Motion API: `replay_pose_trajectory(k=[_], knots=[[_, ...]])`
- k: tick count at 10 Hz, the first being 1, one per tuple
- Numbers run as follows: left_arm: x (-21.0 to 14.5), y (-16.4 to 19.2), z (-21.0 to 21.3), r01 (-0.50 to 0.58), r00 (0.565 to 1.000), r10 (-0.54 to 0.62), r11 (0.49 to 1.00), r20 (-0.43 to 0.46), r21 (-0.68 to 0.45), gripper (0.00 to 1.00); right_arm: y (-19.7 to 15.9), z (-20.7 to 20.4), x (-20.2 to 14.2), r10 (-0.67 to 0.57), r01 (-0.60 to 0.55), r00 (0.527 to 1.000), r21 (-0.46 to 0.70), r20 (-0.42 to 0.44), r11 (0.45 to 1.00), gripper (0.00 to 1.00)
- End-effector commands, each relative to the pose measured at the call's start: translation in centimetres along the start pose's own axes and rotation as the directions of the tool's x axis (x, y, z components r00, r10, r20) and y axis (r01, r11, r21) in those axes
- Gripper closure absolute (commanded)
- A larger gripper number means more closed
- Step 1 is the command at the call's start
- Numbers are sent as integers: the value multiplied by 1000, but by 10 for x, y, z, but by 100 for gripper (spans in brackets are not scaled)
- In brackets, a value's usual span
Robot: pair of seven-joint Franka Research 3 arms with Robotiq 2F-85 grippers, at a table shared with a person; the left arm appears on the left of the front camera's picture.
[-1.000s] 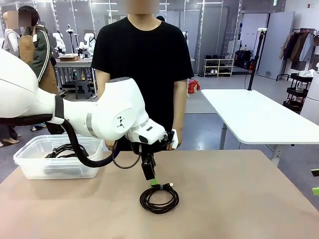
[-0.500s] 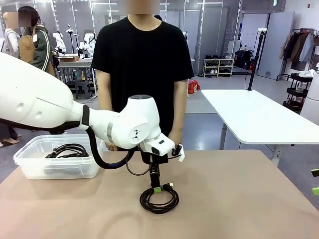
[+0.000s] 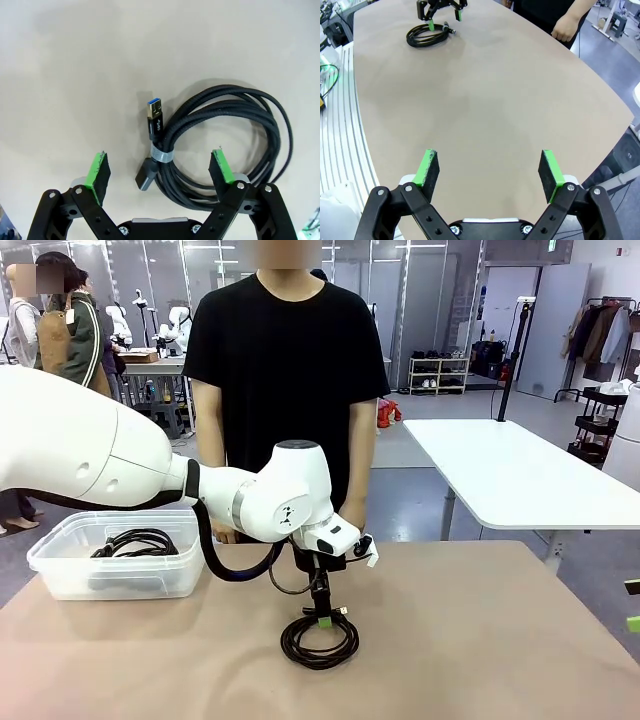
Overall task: Organize and store the cables.
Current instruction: Place the USB Extension Cable into the Organizing box.
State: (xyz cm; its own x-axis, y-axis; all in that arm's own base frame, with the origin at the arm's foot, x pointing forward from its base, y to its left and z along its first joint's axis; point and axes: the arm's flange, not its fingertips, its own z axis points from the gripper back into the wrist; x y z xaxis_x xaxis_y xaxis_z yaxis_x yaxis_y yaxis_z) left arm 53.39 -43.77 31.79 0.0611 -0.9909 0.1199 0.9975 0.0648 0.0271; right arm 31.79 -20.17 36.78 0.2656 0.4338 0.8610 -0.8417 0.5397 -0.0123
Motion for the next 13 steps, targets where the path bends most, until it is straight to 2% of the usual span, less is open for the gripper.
replay_pose_trajectory(k=[1, 3, 4, 6, 11, 12, 13], knots=[[6, 4, -6, -26, 999, 27, 999, -18, 19, 0, -1, -2, 0, 0, 0, 1000, -8, 18, 1000, 0], [5, 3, -9, -27, 999, 28, 999, -20, 16, 30, -1, -2, 0, 0, 0, 1000, -8, 18, 1000, 0], [4, 1, -10, -18, 1000, 19, 1000, -20, 18, 71, -1, -2, 0, 0, 0, 1000, -8, 18, 1000, 0], [3, 0, -8, -12, 1000, 12, 1000, -13, 17, 100, -1, -2, 0, 0, 0, 1000, -8, 18, 1000, 0], [4, -1, 3, -4, 999, 4, 1000, -44, 7, 100, -1, -2, 0, 0, 0, 1000, -8, 18, 1000, 0], [6, -4, 19, -2, 996, 3, 1000, -85, 6, 100, -1, -2, 0, 0, 0, 1000, -8, 18, 1000, 0], [6, -6, 31, 13, 997, -14, 1000, -70, -10, 100, -1, -2, 0, 0, 0, 1000, -8, 18, 1000, 0]])
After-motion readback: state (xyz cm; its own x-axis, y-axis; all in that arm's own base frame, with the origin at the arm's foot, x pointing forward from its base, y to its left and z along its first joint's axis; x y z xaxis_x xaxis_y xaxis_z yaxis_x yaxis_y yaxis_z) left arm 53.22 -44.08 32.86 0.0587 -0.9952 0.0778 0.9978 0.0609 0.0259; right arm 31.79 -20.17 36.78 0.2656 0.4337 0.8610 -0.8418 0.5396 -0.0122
